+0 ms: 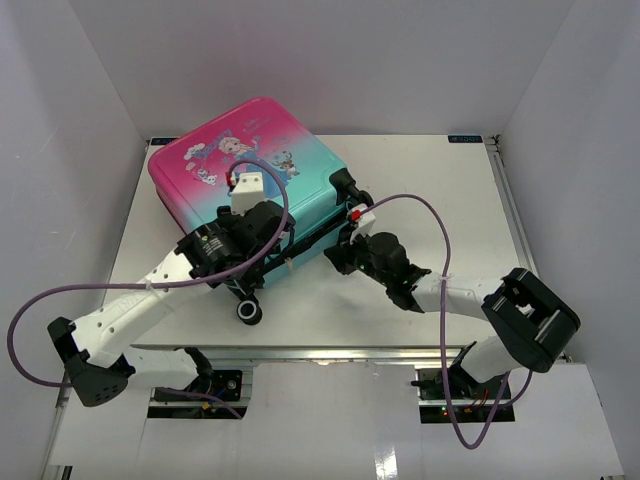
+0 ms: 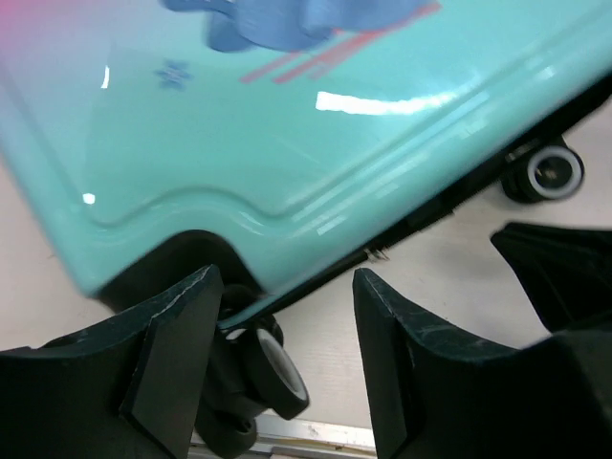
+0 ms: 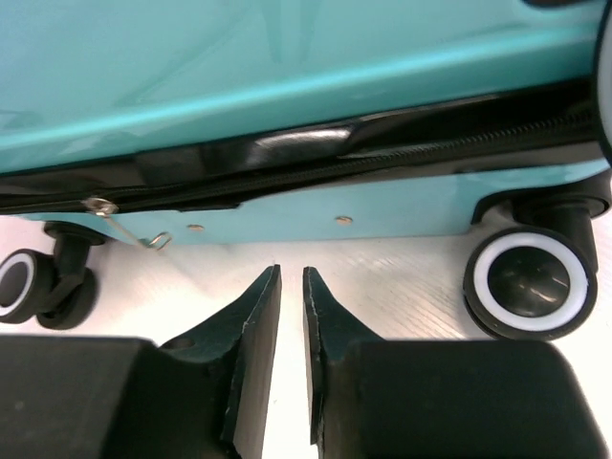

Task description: Pack the luggage

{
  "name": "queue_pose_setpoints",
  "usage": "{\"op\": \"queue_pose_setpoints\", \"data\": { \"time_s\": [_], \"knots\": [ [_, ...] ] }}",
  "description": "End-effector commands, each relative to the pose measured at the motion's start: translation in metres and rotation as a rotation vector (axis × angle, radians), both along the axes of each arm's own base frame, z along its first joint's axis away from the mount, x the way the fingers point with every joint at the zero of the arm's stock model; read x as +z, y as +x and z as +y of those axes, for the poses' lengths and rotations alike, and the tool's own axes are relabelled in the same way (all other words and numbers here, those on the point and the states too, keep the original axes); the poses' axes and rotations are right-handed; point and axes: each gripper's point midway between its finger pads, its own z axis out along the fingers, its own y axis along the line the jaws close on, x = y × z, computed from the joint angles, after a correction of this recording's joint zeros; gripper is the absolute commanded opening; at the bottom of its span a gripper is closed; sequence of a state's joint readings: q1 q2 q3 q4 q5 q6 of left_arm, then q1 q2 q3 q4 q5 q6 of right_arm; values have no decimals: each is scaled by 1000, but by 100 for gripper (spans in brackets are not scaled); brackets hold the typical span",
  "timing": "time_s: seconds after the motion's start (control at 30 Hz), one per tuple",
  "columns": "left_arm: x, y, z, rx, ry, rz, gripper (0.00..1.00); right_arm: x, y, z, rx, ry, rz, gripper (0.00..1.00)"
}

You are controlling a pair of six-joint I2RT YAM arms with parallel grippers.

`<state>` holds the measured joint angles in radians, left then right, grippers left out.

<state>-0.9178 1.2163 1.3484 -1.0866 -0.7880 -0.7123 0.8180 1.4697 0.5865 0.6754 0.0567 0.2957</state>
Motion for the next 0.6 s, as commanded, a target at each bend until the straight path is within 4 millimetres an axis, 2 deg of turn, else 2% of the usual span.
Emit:
{"op": "queue_pose_setpoints", "data": {
  "time_s": [0.0,0.1,0.13,0.2,0.23,0.27,0.4,0.5,0.57],
  "knots": [
    [36,-18,61,205,46,-65,68,26,-1,6,19,34,-66,31],
    [35,-29,66,202,-30,-65,69,24,-5,6,30,21,-59,39],
    [30,-34,70,198,-47,-67,69,25,-5,5,32,21,-62,40],
    [18,-37,62,144,-129,-73,72,26,-7,2,25,19,-66,43],
    [8,-41,66,140,-126,-67,72,24,-8,0,26,15,-63,44],
    [-3,-42,62,124,-158,-69,72,26,-11,-1,32,18,-69,47],
    [-27,-42,57,142,-163,-31,76,36,-18,-4,59,17,-89,57],
    [-43,-39,61,249,-136,-16,81,35,-22,-13,45,-3,-90,59],
    [-45,-31,51,248,-167,-33,84,40,-25,-19,38,6,-102,59]
  ]
}}
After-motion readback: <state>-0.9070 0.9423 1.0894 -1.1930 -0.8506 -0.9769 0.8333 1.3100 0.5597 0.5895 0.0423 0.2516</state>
